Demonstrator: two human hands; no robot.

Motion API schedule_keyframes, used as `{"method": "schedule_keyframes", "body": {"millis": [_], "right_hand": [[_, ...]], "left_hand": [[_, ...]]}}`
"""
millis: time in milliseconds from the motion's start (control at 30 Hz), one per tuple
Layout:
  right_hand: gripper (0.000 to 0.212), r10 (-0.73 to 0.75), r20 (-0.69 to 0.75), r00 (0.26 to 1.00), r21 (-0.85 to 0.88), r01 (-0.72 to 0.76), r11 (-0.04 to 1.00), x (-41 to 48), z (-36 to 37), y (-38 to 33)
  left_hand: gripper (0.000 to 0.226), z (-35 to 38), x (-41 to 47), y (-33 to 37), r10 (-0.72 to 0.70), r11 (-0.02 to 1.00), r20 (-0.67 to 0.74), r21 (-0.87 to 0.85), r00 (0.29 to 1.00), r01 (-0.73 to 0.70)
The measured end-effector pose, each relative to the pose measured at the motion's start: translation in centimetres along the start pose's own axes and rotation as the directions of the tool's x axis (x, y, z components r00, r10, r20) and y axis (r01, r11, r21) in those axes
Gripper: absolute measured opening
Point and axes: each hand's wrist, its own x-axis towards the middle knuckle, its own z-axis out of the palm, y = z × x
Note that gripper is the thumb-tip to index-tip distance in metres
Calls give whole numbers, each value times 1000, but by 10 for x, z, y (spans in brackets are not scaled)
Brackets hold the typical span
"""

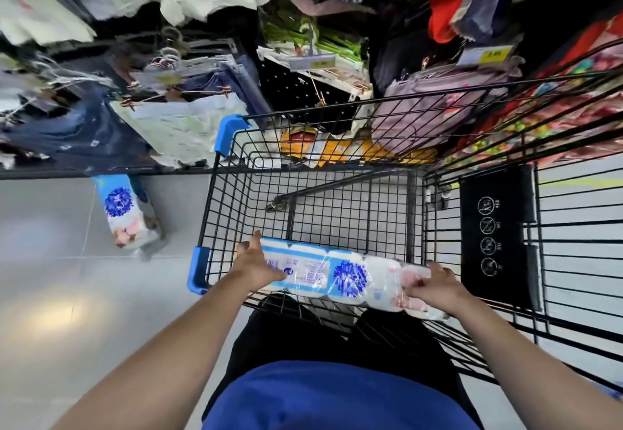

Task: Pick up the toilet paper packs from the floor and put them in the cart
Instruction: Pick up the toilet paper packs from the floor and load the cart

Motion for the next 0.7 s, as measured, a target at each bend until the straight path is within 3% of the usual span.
{"method": "schedule_keyframes", "body": {"millis": [167,300,500,700], "right_hand": [[87,-195,-113,974,34,200,979,-29,-15,-26],[83,-397,-266,879,16,416,909,-67,-41,-65],[80,-632,-429,646,-125,650,749,-141,-84,-123],[77,-784,-495,374,-293,778,556,-217,-101,-181]], "left_hand": [[114,-20,-9,12,45,997,-58,70,997,-41],[102,-47,-30,35,216,974,-194,-22,957,-224],[93,-108,-80,61,457,833,-453,-84,766,-547],[84,-165,-147,50,534,690,-639,-49,554,-722]]}}
